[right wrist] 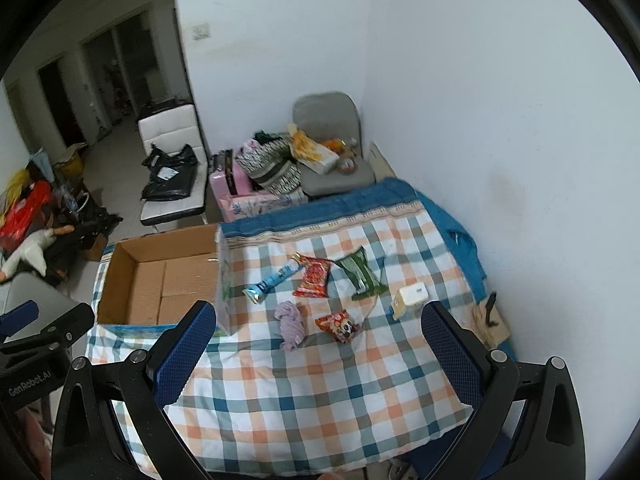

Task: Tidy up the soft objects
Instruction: 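Grasp the red-green snack bag with the left tool while the right tool grasps the green bag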

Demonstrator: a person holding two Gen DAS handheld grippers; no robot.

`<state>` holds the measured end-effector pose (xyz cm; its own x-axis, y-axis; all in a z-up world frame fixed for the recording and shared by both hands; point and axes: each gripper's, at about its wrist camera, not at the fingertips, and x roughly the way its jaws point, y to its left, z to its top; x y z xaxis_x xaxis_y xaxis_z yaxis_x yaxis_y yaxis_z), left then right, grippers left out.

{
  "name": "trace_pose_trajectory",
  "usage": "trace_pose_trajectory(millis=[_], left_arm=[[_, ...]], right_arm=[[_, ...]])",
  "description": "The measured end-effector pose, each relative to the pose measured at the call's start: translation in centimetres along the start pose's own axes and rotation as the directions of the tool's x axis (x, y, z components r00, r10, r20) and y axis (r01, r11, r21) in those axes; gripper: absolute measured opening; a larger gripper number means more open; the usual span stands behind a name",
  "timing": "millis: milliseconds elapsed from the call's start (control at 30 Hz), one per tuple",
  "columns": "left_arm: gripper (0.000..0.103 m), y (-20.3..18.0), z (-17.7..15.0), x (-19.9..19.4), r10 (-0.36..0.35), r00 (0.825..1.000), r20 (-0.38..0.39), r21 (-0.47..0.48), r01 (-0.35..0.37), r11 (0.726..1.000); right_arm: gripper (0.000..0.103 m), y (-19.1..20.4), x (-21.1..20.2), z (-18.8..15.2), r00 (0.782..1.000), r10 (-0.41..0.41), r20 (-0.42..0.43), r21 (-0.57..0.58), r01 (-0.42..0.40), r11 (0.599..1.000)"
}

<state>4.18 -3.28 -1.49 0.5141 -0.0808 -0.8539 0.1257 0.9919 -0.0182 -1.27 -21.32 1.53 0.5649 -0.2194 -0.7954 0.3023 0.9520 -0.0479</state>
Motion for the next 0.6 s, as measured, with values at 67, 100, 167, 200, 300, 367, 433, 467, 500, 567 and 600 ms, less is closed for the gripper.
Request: trace_pose_trajectory(millis=[67,100,167,200,300,367,433,467,500,567,600], left_arm=[[0.103,-1.2,1.0,2.2,-0.017,1.000,-0.016,0.022,0.017,1.000],[0.103,-2.0,1.5,3.6,-0.019,1.000,-0.019,0.037,0.020,0.999],[0.103,-3.6,2.6,6.5,-0.020,1.000,-0.022,0.074,0.021,0.997],[0.103,-4.5,3.2,8.2,-0.018,0.999,-0.027,0.096,0.021,0.995],[0.103,-7.5,4.6,14.1,-0.017,0.995,-0.100,0.156,0.033,0.987],[0.103,-9.4,5.3,17.9,-0.018,0.987,-0.162,0.182,0.048,0.982],[0.103,-11.6,5.8,21.8,-0.046,0.972,-0.232,0.198,0.093,0.976],[0.103,-12.9,6.1,23.9,-0.051,0.962,-0.270,0.207,0.110,0.972],[0.103,-13.7,6.1,25.5,-0.058,0.952,-0.302,0.211,0.126,0.969],[0.103,-15.7,6.2,28.9,-0.083,0.923,-0.376,0.199,0.168,0.965],[0.103,-16.5,6.1,30.8,-0.091,0.907,-0.411,0.187,0.181,0.966]], right_arm=[[0.103,-1.5,2.1,0.3,1.000,0.004,-0.031,0.041,-0.002,0.999],[0.103,-2.6,3.6,0.4,0.998,0.010,-0.057,0.068,-0.006,0.998],[0.103,-4.6,6.4,0.7,0.995,0.014,-0.101,0.100,-0.003,0.995],[0.103,-5.7,8.1,0.8,0.993,0.013,-0.120,0.113,0.001,0.994],[0.103,-9.3,13.6,1.0,0.985,0.031,-0.168,0.158,-0.004,0.987],[0.103,-11.2,17.6,1.1,0.977,0.023,-0.212,0.182,0.016,0.983],[0.103,-13.3,21.7,1.1,0.965,0.016,-0.261,0.214,0.041,0.976],[0.103,-14.5,24.0,1.1,0.958,0.014,-0.286,0.231,0.054,0.971],[0.103,-15.6,26.0,1.0,0.950,0.006,-0.311,0.245,0.074,0.967],[0.103,-17.7,30.2,0.9,0.927,0.007,-0.375,0.280,0.106,0.954],[0.103,-18.6,32.0,0.9,0.918,0.032,-0.396,0.307,0.099,0.947]])
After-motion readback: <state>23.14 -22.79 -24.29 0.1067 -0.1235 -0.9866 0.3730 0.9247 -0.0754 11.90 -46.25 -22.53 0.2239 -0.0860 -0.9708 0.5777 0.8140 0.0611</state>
